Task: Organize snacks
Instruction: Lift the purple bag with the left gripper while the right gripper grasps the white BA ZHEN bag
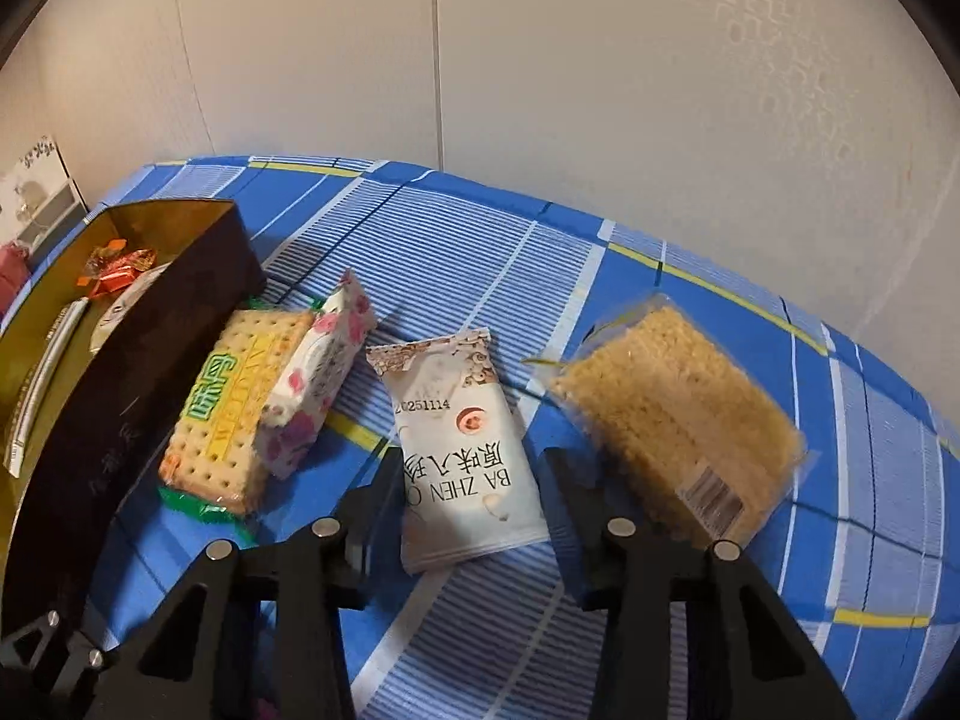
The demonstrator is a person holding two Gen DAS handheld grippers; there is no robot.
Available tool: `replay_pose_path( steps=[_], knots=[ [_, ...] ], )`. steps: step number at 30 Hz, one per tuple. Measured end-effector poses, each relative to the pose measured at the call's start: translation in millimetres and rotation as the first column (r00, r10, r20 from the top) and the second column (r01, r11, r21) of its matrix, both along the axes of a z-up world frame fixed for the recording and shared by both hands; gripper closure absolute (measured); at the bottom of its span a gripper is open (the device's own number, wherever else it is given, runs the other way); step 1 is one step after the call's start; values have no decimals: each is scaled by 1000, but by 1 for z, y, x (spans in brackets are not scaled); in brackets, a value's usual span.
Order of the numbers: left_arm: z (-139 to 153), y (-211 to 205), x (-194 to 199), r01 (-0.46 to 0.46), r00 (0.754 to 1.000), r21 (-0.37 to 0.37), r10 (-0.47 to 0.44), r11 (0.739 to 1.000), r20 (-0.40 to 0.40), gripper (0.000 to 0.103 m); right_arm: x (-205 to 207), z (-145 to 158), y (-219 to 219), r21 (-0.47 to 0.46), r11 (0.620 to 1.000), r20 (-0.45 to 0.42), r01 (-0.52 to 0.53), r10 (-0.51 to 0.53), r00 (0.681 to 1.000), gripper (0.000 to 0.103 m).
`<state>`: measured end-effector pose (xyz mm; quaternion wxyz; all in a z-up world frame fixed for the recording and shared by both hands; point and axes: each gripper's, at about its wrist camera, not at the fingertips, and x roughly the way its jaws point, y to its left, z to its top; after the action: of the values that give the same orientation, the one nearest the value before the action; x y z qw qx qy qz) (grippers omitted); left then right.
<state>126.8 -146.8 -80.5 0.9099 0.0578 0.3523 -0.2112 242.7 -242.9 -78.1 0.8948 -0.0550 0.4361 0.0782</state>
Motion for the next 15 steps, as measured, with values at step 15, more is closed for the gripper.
replay_pose_path(
  steps=[15],
  knots=[
    [-3, -2, 1, -2, 1000, 18, 2, 1000, 8, 54, -92, 0, -43, 180, 968, 31, 176, -184, 982, 60]
  ],
)
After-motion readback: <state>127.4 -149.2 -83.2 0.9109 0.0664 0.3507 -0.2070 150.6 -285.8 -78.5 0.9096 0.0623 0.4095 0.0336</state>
